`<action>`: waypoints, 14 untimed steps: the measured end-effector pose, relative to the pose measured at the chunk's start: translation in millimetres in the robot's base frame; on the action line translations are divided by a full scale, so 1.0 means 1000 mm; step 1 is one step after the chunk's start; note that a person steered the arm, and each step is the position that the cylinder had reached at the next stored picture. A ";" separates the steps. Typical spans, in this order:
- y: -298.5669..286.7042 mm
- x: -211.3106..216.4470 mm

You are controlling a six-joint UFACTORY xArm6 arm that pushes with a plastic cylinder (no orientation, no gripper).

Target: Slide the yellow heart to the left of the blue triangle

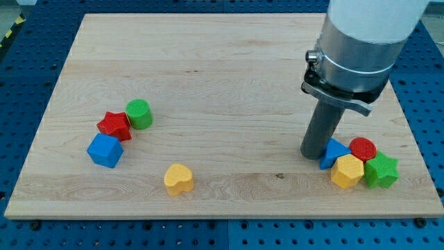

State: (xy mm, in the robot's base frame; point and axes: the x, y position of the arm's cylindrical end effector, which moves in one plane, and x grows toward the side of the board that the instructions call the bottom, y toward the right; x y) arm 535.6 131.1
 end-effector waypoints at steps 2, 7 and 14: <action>-0.066 0.000; -0.276 0.082; -0.155 0.054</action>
State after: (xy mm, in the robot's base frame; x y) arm 590.1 -24.0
